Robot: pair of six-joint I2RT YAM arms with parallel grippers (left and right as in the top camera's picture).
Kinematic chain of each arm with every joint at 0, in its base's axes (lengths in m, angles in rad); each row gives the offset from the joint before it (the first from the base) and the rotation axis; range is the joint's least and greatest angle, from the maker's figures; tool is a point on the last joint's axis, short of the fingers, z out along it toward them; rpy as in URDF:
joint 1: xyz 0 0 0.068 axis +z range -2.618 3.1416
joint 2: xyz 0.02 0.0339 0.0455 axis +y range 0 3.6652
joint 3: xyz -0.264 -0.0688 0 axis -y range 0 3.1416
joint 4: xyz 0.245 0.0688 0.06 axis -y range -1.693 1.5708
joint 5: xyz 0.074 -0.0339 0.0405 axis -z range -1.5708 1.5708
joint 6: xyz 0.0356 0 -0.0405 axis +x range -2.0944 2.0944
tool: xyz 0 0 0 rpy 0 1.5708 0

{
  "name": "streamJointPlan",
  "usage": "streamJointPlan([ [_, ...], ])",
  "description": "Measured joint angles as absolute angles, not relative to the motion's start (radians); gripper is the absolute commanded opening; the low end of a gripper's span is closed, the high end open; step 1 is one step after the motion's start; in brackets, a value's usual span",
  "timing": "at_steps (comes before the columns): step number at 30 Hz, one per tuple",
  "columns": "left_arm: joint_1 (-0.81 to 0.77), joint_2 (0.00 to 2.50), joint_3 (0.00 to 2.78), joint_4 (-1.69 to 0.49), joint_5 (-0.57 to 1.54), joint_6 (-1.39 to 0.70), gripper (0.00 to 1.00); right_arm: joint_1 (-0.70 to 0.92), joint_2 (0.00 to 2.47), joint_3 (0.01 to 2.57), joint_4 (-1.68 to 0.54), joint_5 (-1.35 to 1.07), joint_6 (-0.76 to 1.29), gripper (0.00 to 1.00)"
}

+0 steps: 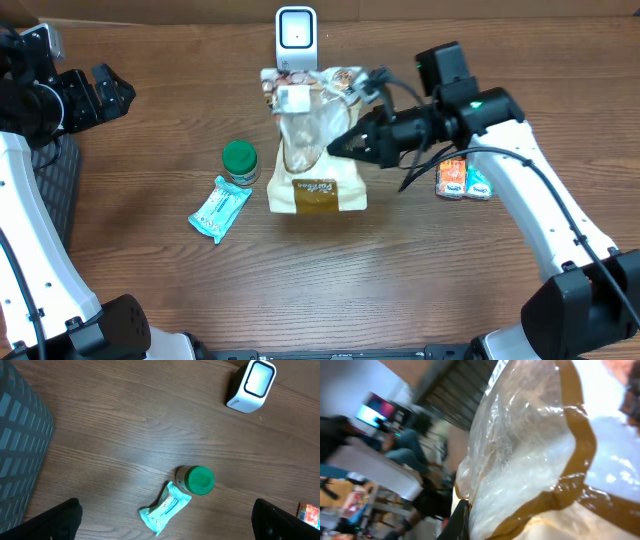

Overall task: Scan the item barcode
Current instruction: 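Raise the pouch upright and carry it toward the scanner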

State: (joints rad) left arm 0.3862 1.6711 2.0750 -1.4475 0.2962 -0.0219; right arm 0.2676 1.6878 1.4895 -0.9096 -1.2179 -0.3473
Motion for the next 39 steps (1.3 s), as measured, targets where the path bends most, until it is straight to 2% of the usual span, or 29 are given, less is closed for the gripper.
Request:
streamJointPlan([
  [5,0.386,1.671,2.075,-1.448,0.296,-0.022,1.0,0.161,1.688,1.489,-0.913,-1.388,-0.375,0.04],
  [9,0.386,1.671,2.075,-1.447,0.296,-0.022,1.0,0.117,1.688,1.489,-0.932,-1.435,-0.382,0.04],
  [39,0.386,1.671,2.075,-1.448,0.296,-0.022,1.0,0.117,1.688,1.489,-1.006,-1.345,-0.366,0.04],
])
